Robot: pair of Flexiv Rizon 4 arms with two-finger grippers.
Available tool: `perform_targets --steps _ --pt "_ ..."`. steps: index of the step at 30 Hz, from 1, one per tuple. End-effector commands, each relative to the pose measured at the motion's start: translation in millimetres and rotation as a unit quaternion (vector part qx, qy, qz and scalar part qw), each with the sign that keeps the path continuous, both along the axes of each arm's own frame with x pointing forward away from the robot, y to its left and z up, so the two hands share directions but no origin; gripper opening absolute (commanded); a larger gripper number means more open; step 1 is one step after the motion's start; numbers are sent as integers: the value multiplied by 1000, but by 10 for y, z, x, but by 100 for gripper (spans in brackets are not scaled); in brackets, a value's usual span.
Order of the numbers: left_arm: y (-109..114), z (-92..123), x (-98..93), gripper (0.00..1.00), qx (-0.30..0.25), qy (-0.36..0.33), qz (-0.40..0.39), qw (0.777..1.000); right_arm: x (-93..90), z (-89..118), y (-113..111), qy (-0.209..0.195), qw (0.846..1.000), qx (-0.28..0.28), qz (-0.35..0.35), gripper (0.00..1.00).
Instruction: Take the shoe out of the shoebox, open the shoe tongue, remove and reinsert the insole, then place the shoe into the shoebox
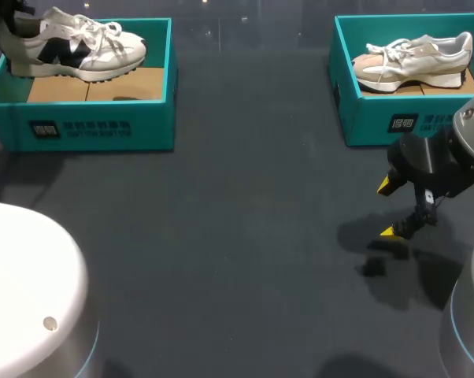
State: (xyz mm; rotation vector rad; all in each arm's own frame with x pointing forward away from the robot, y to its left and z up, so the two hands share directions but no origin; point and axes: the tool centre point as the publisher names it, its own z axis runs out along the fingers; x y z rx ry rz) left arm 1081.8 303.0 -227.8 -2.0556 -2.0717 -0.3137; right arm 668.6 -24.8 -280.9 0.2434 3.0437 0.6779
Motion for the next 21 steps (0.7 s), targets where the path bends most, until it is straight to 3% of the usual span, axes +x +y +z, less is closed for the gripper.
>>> perform_targets --steps 1,8,21 --pt "-13 -192 35 0 10 2 6 1000 -13 -7 4 -1 1000 -1 -1 100" --pt "-36 -449 -60 0 13 12 4 1000 -13 -7 4 -1 1000 -1 -1 100" --pt "-103 -696 -377 0 1 27 0 1000 -13 -7 4 -1 1000 -1 -1 100"
